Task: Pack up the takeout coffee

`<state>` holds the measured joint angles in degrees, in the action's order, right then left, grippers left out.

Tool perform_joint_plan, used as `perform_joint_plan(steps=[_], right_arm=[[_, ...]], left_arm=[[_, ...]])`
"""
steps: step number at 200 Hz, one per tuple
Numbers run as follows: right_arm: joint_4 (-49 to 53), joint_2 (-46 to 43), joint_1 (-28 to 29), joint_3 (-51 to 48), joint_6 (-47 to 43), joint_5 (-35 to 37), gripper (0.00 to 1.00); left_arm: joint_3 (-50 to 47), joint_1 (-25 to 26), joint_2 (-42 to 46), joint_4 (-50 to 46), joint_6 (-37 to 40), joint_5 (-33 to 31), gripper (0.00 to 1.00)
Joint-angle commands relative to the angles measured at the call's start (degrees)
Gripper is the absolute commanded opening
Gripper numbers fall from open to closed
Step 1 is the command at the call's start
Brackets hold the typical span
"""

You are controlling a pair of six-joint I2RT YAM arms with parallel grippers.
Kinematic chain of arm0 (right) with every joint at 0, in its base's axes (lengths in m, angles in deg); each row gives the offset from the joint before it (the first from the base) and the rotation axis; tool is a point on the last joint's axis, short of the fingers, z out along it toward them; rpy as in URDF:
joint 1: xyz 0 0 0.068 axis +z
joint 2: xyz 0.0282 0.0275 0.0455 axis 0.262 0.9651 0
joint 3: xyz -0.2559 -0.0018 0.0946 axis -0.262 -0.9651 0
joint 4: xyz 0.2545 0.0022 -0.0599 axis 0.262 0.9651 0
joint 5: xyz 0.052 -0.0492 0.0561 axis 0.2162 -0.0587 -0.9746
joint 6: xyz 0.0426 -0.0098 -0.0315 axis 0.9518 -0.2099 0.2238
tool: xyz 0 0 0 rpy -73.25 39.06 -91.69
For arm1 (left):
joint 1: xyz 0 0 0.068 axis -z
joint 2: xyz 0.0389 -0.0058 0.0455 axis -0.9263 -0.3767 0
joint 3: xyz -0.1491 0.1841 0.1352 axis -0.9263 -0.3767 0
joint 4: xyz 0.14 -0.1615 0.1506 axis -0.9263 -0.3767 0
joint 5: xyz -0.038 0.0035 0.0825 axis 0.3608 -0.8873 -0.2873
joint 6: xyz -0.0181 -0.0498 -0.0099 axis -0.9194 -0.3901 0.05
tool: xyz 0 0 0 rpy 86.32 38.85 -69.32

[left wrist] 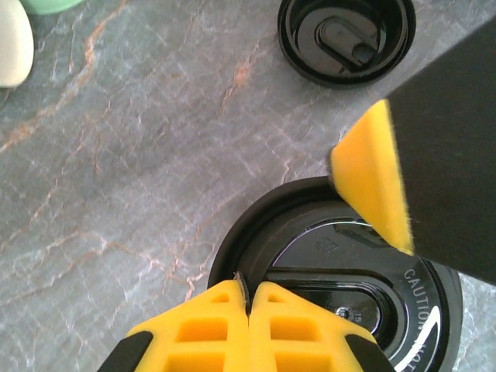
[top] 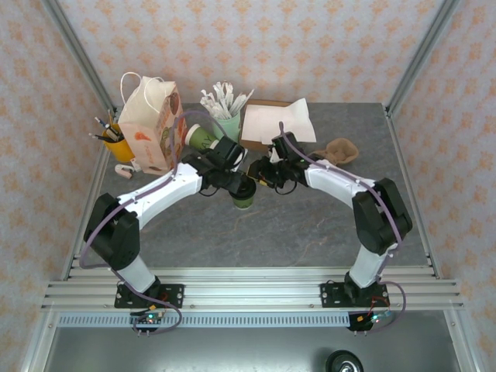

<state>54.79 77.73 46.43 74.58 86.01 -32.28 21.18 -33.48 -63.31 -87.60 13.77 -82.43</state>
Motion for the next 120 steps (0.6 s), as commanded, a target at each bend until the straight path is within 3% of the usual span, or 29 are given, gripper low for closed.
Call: perform_joint_plan(steps=[1,34,45,66,120], right_arm=[[2.71,-7.03,0.57,-2.34,-0.79,8.78,0.54],[5.56,-11.1,0.55,-5.71,-6.37,14.58,0.82],[4.6,-12.85,0.57,-8.01,-6.63,16.33,1.0],[3.01,-15.76,0.57,-11.55,-6.47,19.03,0.99],[2.01,-17.72,0.57,-13.55,-7.88,17.85,0.99]], left_arm=[[0.95,0.15,-0.34,-10.67,-5.72,-3.49,0.0],[0.43,0.98,0.03,-11.63,-11.22,-5.38,0.0],[0.69,1.35,-0.07,-11.55,-12.09,-4.73,0.0],[3.51,2.66,-1.33,-14.3,-13.55,-6.98,0.0],[9.79,3.84,-4.17,-18.58,-14.32,-7.16,0.2]])
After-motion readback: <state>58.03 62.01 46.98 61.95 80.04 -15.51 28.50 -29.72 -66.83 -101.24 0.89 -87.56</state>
